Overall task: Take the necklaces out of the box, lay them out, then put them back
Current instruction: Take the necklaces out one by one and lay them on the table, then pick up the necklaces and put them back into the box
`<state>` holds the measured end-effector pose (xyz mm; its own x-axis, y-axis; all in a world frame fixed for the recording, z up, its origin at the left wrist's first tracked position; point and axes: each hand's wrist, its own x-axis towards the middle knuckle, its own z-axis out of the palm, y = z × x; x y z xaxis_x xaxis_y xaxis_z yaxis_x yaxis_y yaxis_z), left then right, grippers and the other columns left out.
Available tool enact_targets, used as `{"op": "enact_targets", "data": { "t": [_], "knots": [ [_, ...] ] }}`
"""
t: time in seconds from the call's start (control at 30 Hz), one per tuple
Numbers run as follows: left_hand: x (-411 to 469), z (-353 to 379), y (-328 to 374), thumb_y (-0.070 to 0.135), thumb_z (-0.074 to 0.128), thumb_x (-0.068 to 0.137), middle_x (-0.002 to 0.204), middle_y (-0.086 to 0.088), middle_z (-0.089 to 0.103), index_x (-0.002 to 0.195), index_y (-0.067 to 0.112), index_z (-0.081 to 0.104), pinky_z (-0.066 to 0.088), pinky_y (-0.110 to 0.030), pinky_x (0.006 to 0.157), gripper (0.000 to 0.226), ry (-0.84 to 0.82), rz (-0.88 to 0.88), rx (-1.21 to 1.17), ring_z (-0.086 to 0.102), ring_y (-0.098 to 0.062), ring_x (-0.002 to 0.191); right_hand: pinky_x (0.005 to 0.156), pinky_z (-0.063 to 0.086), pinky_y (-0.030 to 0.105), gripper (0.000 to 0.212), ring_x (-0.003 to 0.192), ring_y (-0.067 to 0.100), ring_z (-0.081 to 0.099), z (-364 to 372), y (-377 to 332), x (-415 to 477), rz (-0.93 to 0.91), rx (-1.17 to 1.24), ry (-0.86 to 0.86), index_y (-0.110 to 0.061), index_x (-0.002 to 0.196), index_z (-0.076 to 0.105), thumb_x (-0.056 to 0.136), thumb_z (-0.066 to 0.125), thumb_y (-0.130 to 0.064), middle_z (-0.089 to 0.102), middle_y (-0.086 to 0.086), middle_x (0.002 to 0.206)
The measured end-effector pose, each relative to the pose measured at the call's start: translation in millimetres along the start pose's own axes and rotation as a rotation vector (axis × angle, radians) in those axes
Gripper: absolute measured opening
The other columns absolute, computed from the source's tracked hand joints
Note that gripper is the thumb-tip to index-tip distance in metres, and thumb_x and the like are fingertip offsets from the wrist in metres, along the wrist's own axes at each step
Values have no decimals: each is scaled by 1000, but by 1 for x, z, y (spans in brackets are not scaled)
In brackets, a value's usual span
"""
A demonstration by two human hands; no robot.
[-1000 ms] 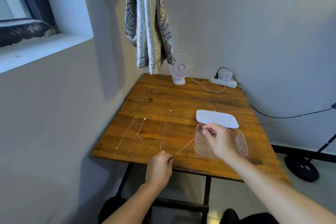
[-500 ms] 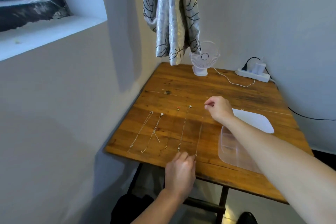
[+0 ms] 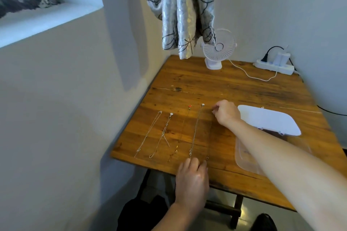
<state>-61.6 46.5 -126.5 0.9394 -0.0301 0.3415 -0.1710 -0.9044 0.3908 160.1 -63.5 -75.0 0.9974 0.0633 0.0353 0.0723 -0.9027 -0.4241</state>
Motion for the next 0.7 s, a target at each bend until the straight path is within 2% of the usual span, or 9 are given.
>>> {"op": "enact_targets", "data": {
  "t": [0.13,0.33,0.4,0.5,0.6,0.7],
  "knots": [
    [-7,-11,-2,34,48,85,86,13,58,100,27,68,46,-18,66,25,-53,-27,-36,51,-3,79,88,51,38,31,109,32,61,-10,-11,-8,20,18,-6,-15,122,64,91,63,-17,65,11,123],
    [-12,-44,-27,27,67,82,90,13,58,102,25,67,43,-15,67,20,10,-13,-70,51,-2,82,85,52,35,33,108,26,61,-19,-29,-63,-124,87,-3,-18,124,61,92,61,-25,63,6,125],
    [-1,-60,-42,29,62,87,94,11,58,106,23,66,43,-17,72,21,50,-60,-22,49,-2,85,87,49,32,36,113,24,59,-11,-32,-90,-147,72,-24,-18,127,59,93,60,-30,59,5,129],
    [25,-82,-68,31,50,95,103,9,56,113,22,61,38,-18,79,23,65,-151,43,47,-4,92,97,45,35,43,123,23,50,4,-28,-123,-153,37,-60,-18,133,53,94,56,-37,51,3,136],
    [51,-93,-97,33,51,94,106,3,59,114,18,60,43,-22,79,26,47,-274,98,52,-10,94,106,38,37,51,134,22,40,19,-17,-145,-169,8,-62,-20,138,47,96,46,-47,42,2,146],
    [70,-94,-117,34,58,91,105,-2,60,109,14,59,42,-25,73,27,-78,-442,93,57,-16,93,114,27,37,60,142,20,28,32,-7,-156,-175,-28,-61,-23,141,43,93,33,-59,35,0,153]
  ]
}}
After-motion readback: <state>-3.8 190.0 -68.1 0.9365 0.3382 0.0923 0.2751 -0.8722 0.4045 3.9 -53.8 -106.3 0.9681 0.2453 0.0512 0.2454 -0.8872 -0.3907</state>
